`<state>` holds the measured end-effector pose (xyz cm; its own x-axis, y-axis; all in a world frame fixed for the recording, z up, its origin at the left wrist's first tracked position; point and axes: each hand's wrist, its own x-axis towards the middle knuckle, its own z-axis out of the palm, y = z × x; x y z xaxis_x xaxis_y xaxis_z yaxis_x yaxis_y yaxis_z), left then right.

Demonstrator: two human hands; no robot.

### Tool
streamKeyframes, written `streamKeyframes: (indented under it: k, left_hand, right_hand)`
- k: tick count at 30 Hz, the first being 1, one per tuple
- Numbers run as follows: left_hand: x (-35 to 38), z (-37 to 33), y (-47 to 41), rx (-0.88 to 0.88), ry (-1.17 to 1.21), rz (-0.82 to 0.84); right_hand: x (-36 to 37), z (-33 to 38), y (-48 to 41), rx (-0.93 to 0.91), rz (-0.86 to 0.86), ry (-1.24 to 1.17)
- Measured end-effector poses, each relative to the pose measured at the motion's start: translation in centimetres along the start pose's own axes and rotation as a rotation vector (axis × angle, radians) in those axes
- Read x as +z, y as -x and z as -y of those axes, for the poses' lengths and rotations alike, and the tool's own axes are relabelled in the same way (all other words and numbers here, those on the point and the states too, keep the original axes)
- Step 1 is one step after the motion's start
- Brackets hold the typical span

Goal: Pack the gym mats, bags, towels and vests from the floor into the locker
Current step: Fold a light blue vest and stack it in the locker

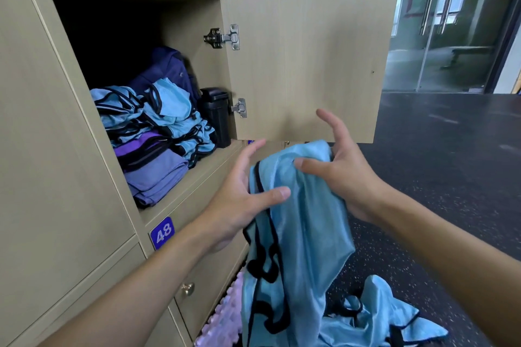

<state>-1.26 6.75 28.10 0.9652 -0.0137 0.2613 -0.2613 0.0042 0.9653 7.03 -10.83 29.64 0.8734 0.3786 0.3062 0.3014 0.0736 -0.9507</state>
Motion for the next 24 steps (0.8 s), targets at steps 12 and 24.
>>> streamKeyframes:
  k: [12, 24]
  left_hand:
    - [1.2, -0.1, 0.0, 0.073, 0.008, -0.038]
    - [-0.6, -2.5, -2.1, 0.238, 0.009, -0.407]
  right_hand:
    - [-1.9, 0.2, -0.3, 0.066, -0.064, 0.047]
    - [-0.4, 0.8, 1.1, 0.183, 0.069, -0.159]
